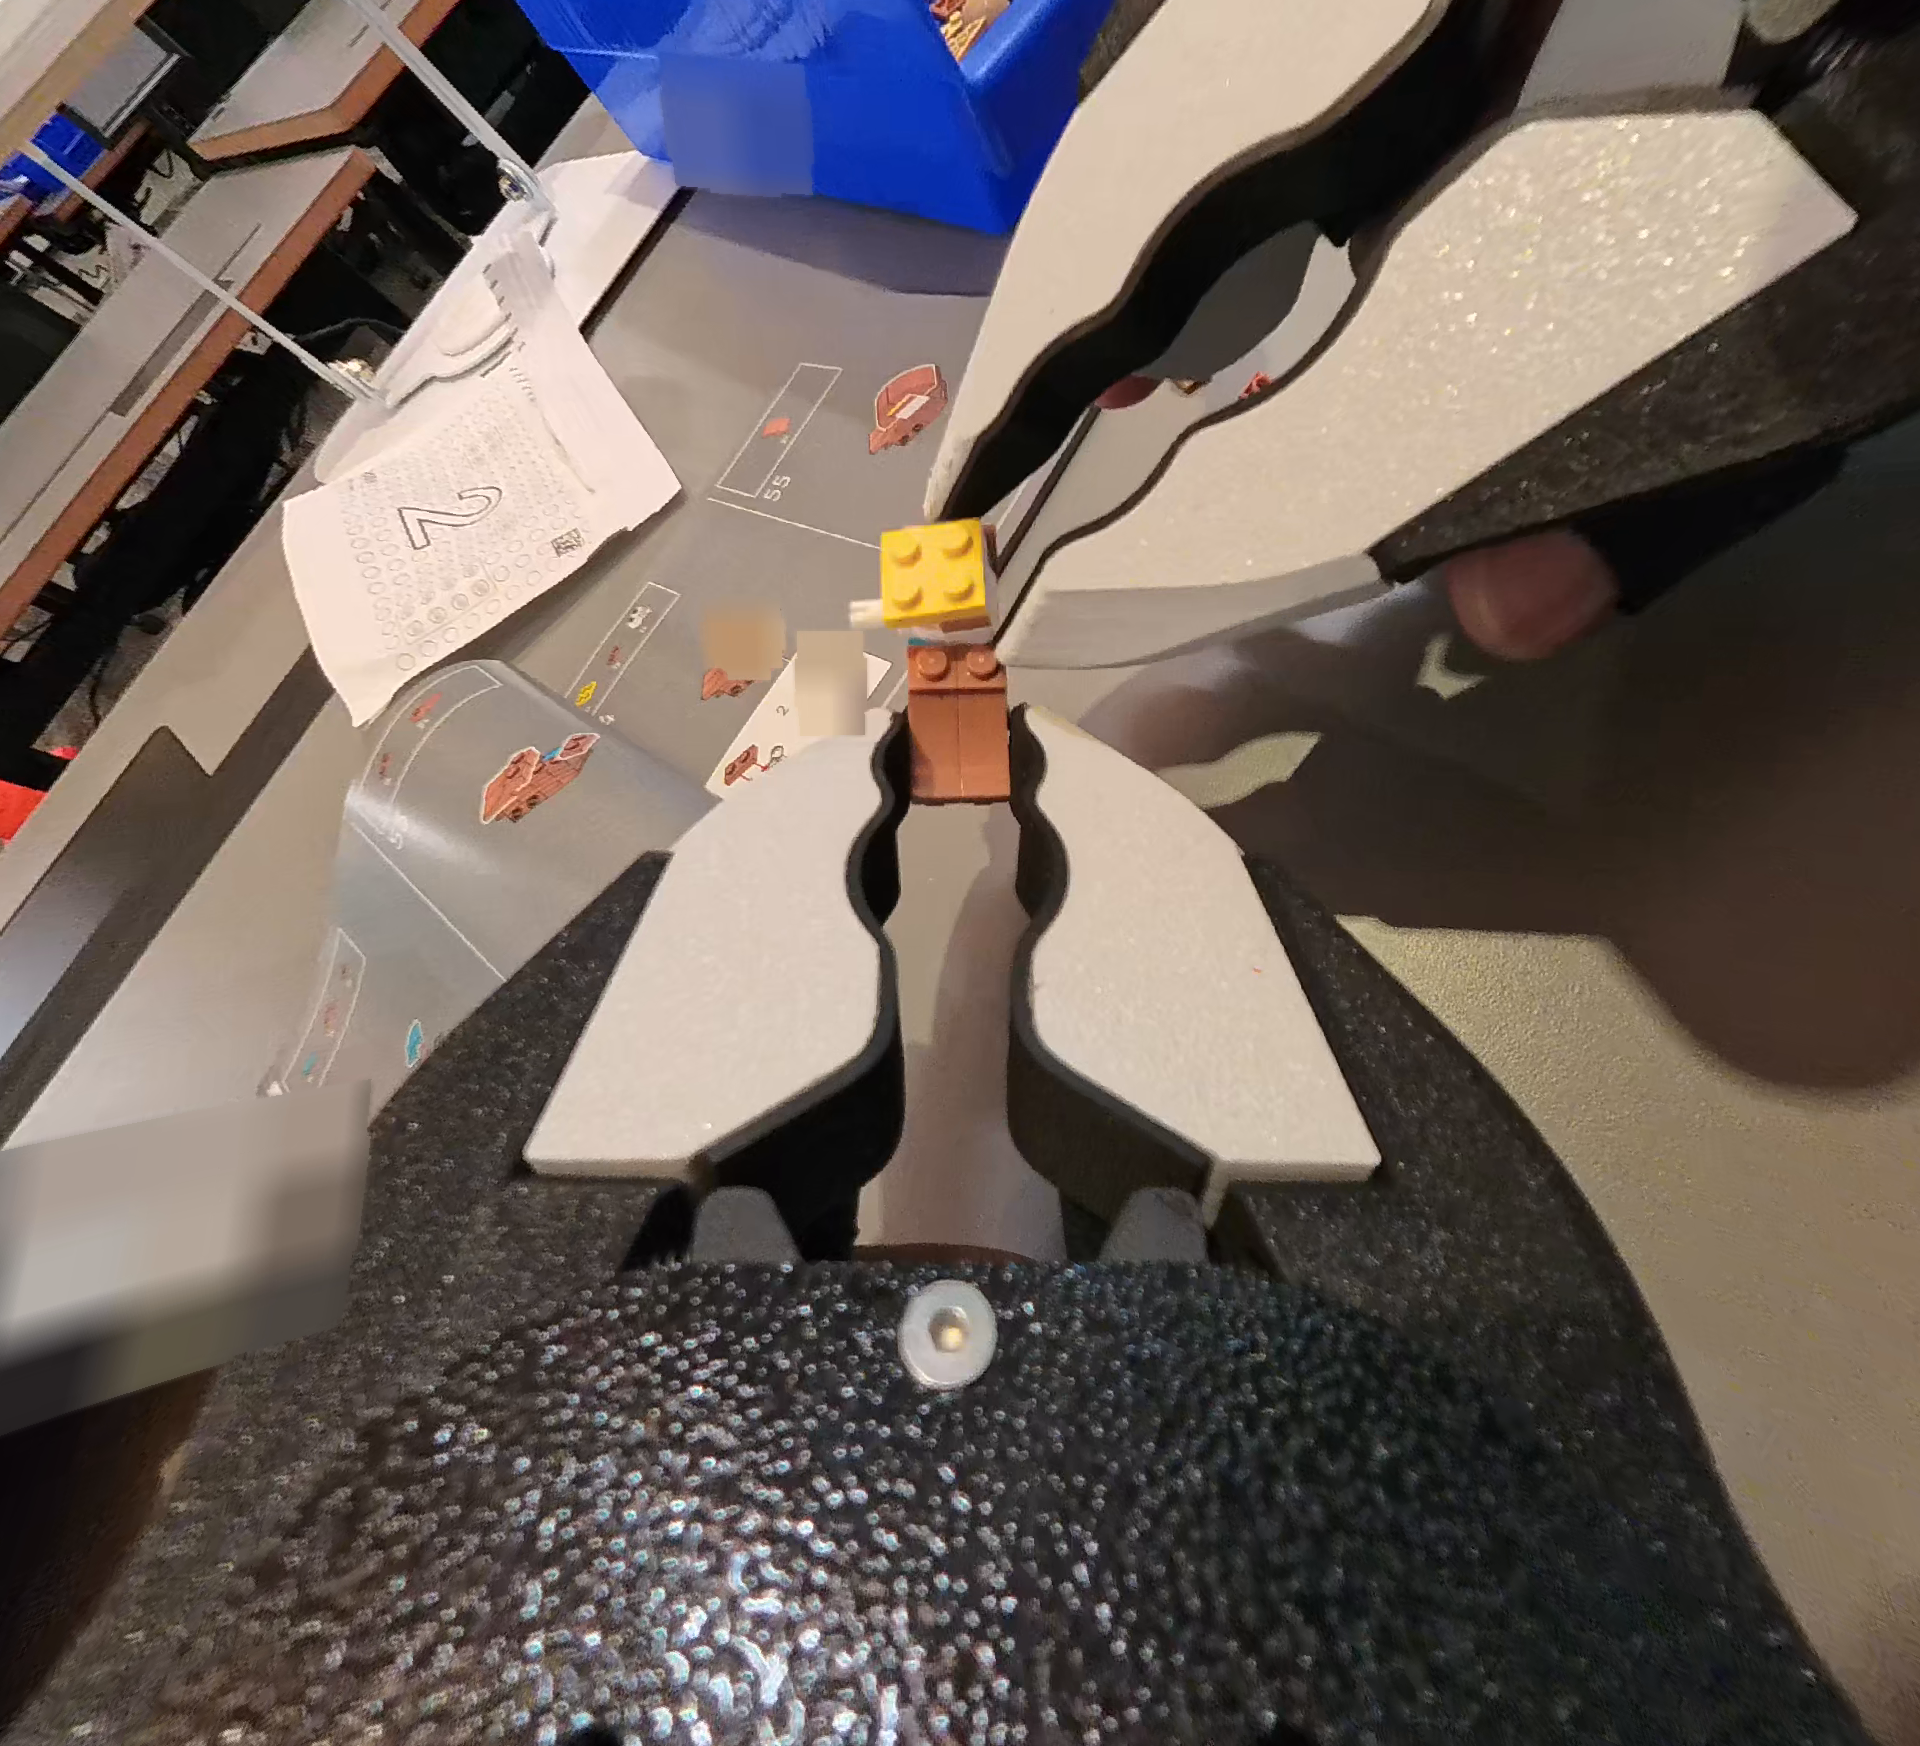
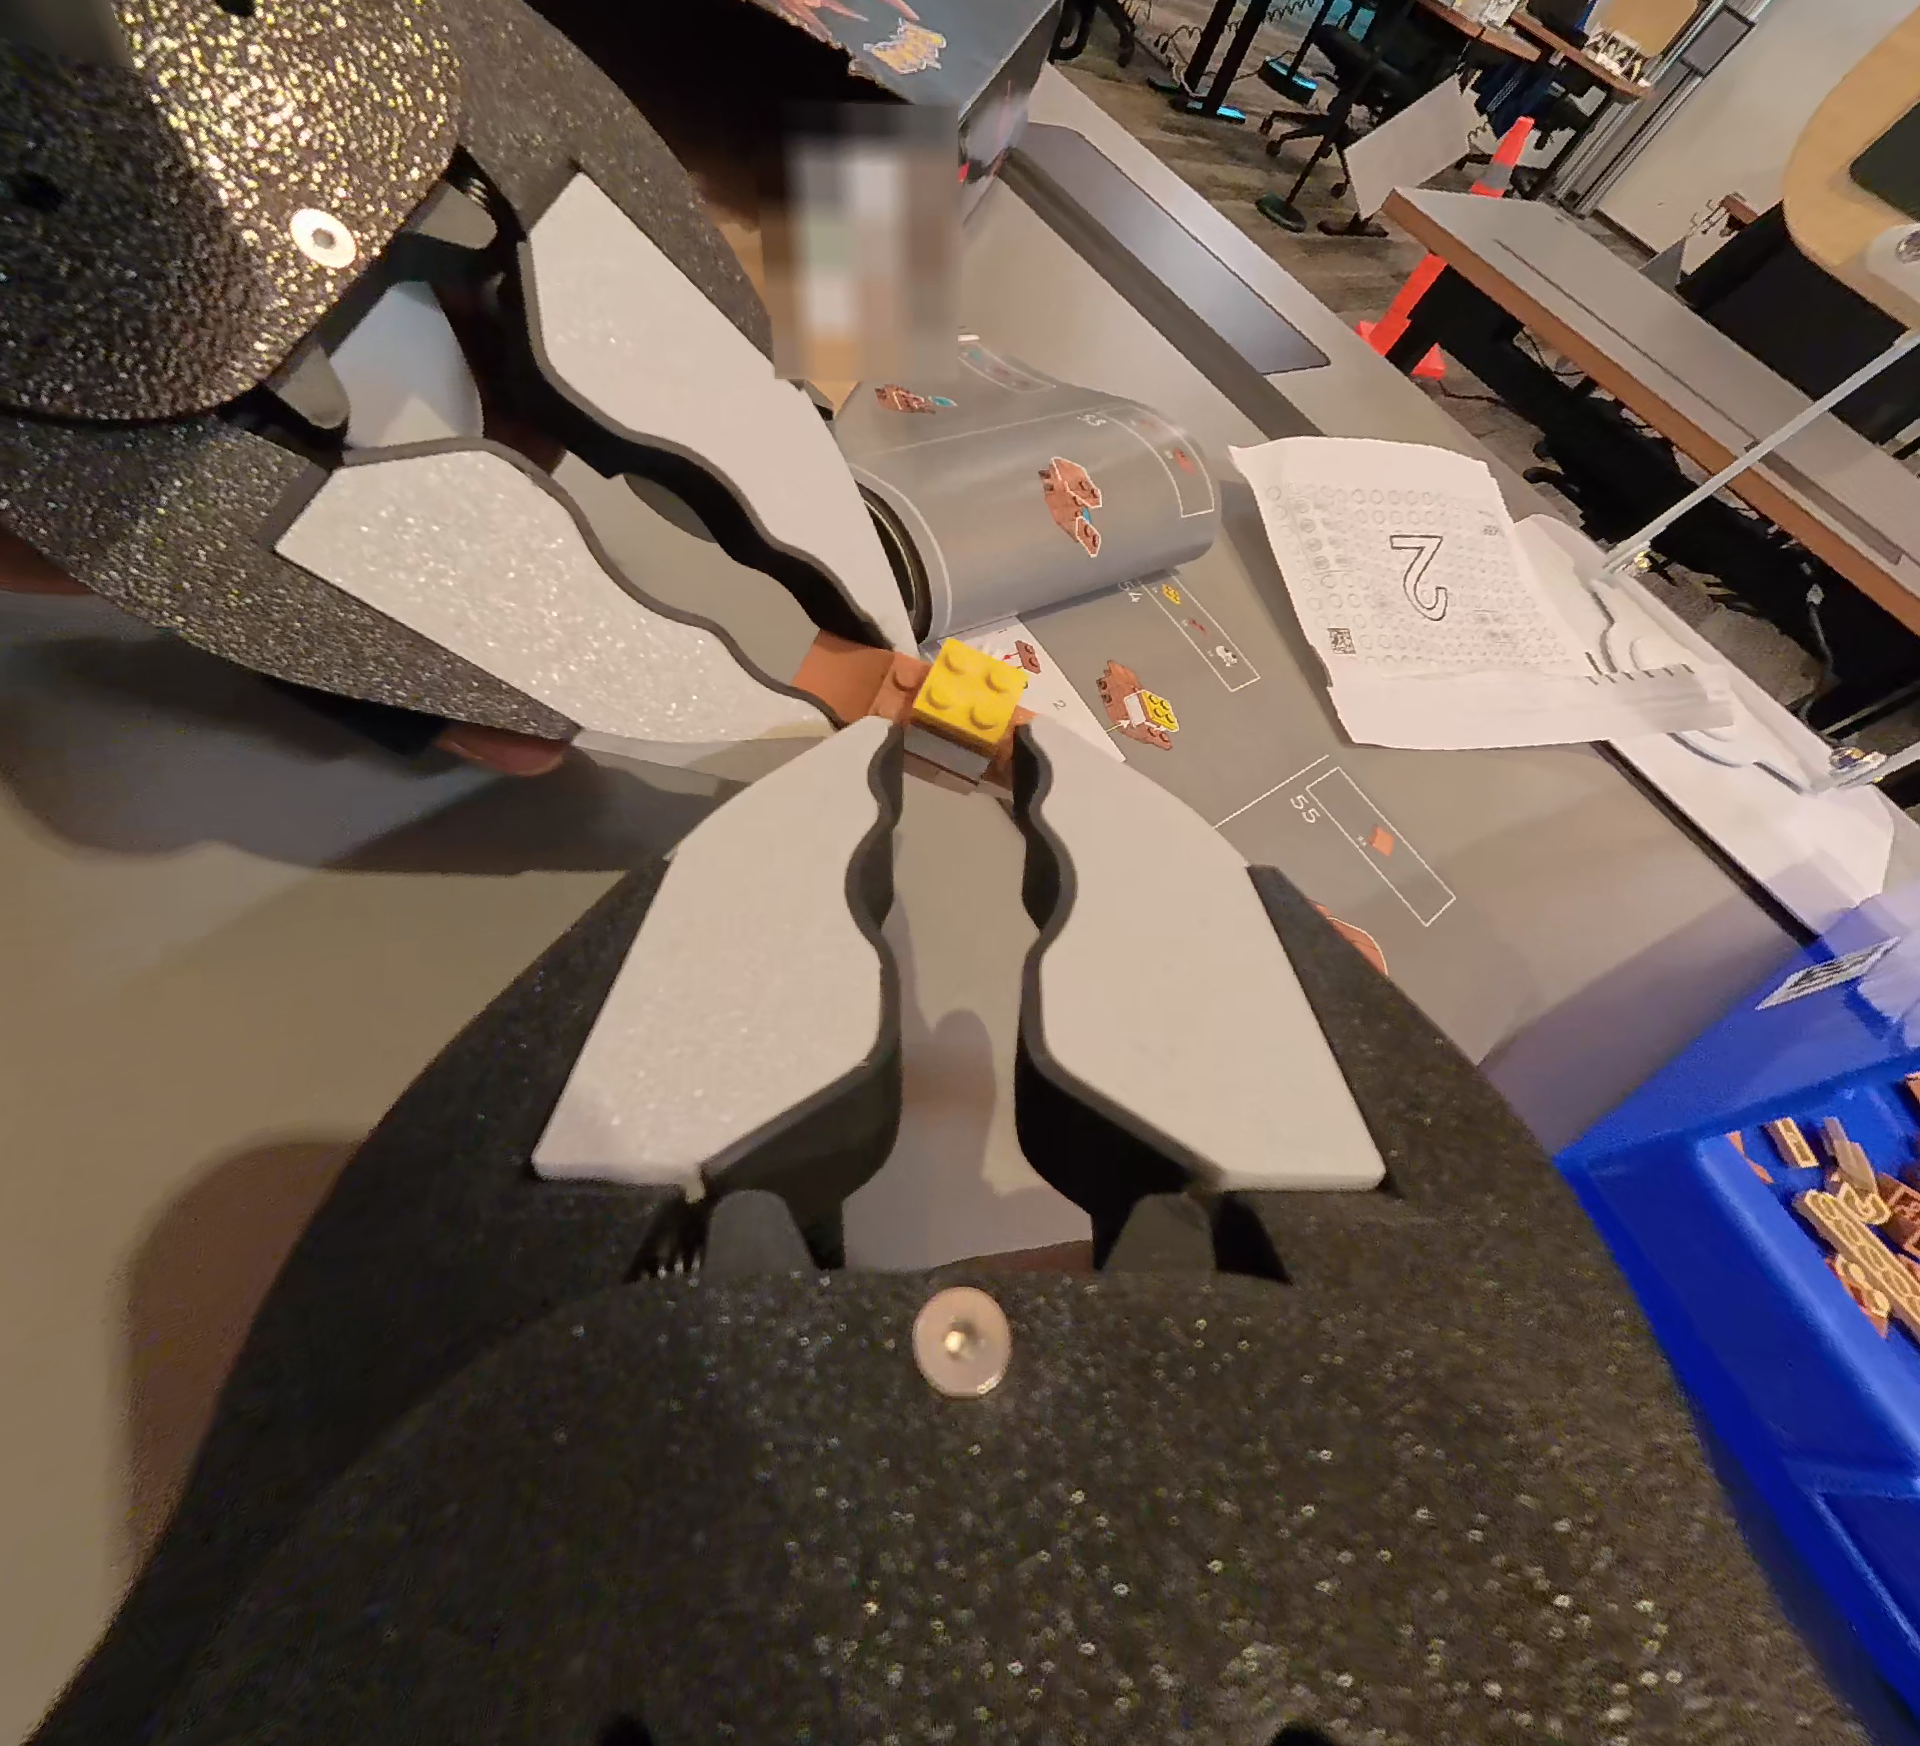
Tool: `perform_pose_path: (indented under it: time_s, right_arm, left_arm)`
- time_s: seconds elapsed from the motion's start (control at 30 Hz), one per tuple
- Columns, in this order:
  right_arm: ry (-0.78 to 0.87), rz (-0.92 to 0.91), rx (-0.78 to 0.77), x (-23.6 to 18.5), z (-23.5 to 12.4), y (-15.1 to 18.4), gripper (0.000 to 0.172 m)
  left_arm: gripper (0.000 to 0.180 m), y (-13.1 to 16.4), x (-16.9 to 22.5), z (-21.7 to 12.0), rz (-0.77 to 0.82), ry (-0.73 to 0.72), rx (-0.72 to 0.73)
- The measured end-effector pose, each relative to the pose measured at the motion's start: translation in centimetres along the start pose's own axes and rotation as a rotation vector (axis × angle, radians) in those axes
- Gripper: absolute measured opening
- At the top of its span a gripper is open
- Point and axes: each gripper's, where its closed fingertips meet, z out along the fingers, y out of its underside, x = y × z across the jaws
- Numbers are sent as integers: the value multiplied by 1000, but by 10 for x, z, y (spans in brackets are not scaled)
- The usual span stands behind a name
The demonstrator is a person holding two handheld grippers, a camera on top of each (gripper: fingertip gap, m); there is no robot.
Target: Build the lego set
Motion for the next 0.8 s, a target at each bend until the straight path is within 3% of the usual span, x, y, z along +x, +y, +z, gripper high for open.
perform_pose_path:
  time_s: [0.23, 0.4, 0.67, 0.8]
  right_arm:
    - [-16, -22, 9, -2, -2, -1, 24]
    - [-18, -145, 60, -1, -8, -8, 32]
    - [147, -901, 110, 9, -5, 3, 56]
    - [171, -1097, 110, 3, 5, 9, 65]
  left_arm:
    - [17, 1, 0, 0, -10, 9, -4]
    - [17, 3, -2, -1, -80, 44, 3]
    - [17, 4, -1, -4, -216, 137, 7]
    - [17, 3, 0, -6, -249, 171, 8]
